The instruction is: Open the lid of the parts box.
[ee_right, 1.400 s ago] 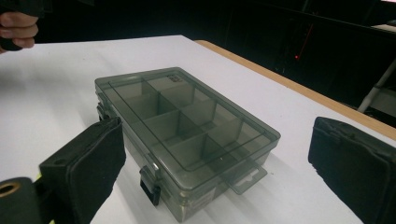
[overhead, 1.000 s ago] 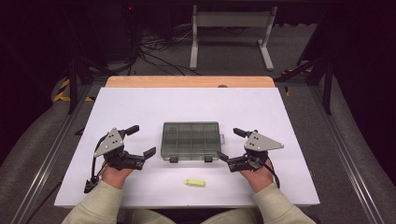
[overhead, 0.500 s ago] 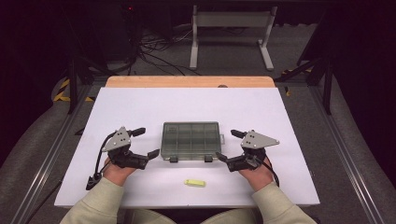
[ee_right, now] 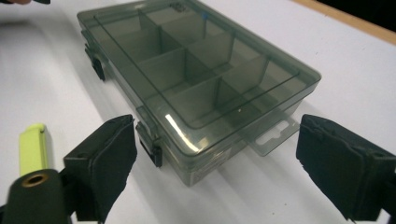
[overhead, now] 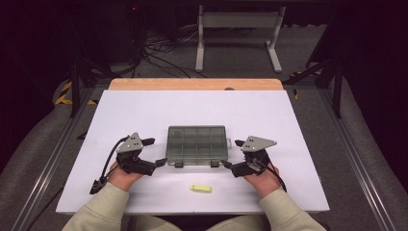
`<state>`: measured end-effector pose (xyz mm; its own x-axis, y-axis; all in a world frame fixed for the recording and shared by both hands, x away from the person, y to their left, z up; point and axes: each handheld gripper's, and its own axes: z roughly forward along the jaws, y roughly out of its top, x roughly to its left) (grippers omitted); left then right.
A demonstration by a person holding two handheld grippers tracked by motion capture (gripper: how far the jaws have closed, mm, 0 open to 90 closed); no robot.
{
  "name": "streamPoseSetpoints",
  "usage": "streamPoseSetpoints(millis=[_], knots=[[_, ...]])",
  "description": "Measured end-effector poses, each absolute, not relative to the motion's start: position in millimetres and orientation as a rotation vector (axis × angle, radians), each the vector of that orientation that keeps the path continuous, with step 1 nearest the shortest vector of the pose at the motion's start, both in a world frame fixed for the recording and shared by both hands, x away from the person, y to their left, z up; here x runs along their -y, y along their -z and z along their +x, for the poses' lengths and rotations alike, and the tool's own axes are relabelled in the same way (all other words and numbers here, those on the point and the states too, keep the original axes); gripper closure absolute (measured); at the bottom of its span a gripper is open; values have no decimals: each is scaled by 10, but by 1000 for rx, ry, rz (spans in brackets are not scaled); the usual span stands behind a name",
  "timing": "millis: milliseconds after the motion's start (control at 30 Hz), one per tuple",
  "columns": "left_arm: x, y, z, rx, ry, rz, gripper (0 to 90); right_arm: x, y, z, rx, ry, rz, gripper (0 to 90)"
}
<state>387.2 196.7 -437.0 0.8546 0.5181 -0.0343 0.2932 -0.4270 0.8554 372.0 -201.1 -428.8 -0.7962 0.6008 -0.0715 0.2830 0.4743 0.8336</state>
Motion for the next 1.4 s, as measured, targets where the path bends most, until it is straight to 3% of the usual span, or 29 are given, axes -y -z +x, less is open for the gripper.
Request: streamPoseSetpoints(millis=[767, 1000, 1033, 1400], knots=[[-1866, 4533, 3929, -593, -201, 2199, 203, 1989, 4476, 3759, -2490, -1173, 801, 155], [-1856, 4518, 3901, -579, -203, 2204, 346, 1994, 4457, 3748, -2487, -1181, 775, 308], [-1853, 4520, 3902, -567, -205, 2216, 405, 1984, 4462, 3742, -2500, -1160, 764, 386], [-1839, 4519, 3880, -540, -185, 2239, 600, 1994, 4441, 3724, -2489, -1170, 751, 536]])
